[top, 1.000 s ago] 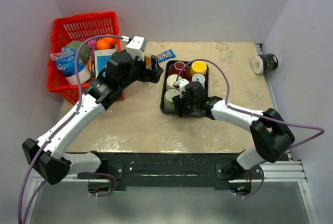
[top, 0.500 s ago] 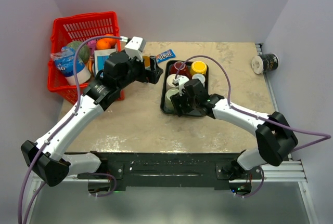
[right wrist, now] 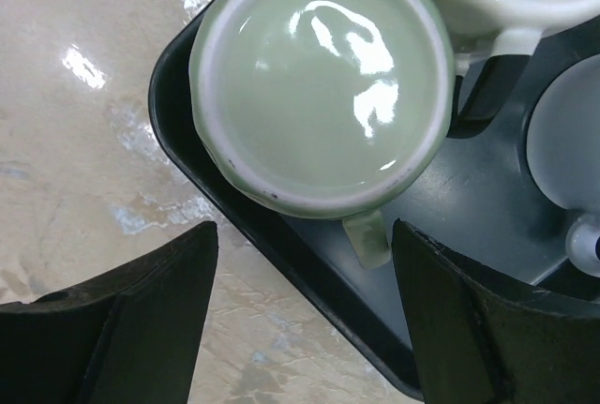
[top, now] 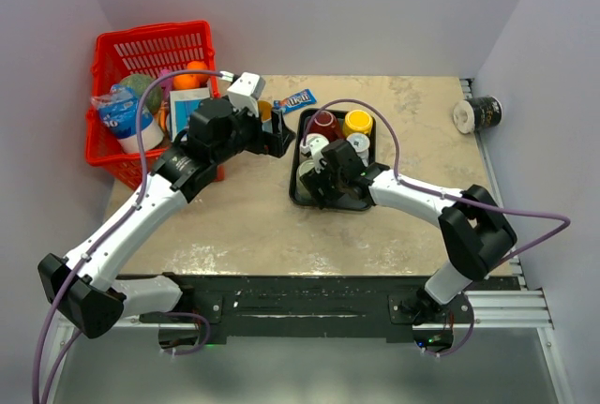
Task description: Turn the mug right side up
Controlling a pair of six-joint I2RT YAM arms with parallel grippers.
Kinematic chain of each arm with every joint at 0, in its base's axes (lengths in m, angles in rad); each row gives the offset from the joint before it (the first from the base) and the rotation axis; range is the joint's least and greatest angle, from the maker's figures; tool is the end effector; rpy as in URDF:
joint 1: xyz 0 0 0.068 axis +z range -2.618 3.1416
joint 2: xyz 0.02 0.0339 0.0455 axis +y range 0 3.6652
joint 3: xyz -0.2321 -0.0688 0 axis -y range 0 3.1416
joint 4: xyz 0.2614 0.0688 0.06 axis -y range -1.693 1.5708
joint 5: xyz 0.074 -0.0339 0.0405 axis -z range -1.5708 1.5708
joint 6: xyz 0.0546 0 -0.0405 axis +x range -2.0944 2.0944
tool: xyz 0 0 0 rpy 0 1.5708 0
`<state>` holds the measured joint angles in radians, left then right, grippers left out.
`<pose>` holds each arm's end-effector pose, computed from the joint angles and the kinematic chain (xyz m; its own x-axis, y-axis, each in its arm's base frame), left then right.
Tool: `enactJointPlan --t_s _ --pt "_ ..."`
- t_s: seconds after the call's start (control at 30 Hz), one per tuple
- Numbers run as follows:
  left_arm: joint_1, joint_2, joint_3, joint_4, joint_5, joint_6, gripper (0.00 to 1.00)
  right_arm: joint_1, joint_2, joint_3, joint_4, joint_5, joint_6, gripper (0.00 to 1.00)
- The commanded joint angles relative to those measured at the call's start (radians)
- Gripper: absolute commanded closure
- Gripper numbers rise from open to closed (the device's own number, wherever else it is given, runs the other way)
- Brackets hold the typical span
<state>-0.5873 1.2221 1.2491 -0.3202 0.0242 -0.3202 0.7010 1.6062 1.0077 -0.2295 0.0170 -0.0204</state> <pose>0.2685 -0.1803 0.3615 -0.4088 -0.1059 -0.9065 0.4684 0.8281 -0.3080 0.2795 0.2347 0.1530 -0.5498 -0.4907 -0.6760 -0.6475 0.7617 -0.0263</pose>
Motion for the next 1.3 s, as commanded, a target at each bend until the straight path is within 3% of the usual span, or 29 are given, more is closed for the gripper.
enactJointPlan --t_s 0.0,0.23,0.33,0.47,0.73,0.93,1.03,1.27 --pt "0.010 -0.038 -0.019 0.036 0.026 0.006 0.01 0.006 0.004 0.040 0.024 -0.002 -0.090 0.23" --pt "0.015 -0.049 -0.036 0.030 0.029 -0.003 0.01 0.006 0.012 0.040 0.039 -0.015 -0.130 0.26" --pt "0.015 -0.049 -0.039 0.027 0.033 -0.008 0.01 0.005 0.017 0.032 0.048 -0.011 -0.125 0.30" --pt "0.018 -0.047 -0.039 0.026 0.040 -0.013 0.01 0.005 0.041 0.031 0.055 0.017 -0.127 0.44" --pt "0.018 -0.052 -0.036 0.017 0.048 -0.022 0.01 0.005 0.067 0.028 0.067 0.043 -0.130 0.50" --pt "0.020 -0.059 -0.043 0.012 0.045 -0.022 0.01 0.006 0.043 0.017 0.079 0.067 -0.128 0.87" --pt "0.020 -0.065 -0.046 0.013 0.039 -0.026 0.01 0.005 0.032 0.015 0.076 0.074 -0.131 1.00" --pt "0.020 -0.099 -0.069 0.050 0.057 -0.028 0.01 0.006 -0.018 0.015 0.065 0.026 -0.124 1.00"
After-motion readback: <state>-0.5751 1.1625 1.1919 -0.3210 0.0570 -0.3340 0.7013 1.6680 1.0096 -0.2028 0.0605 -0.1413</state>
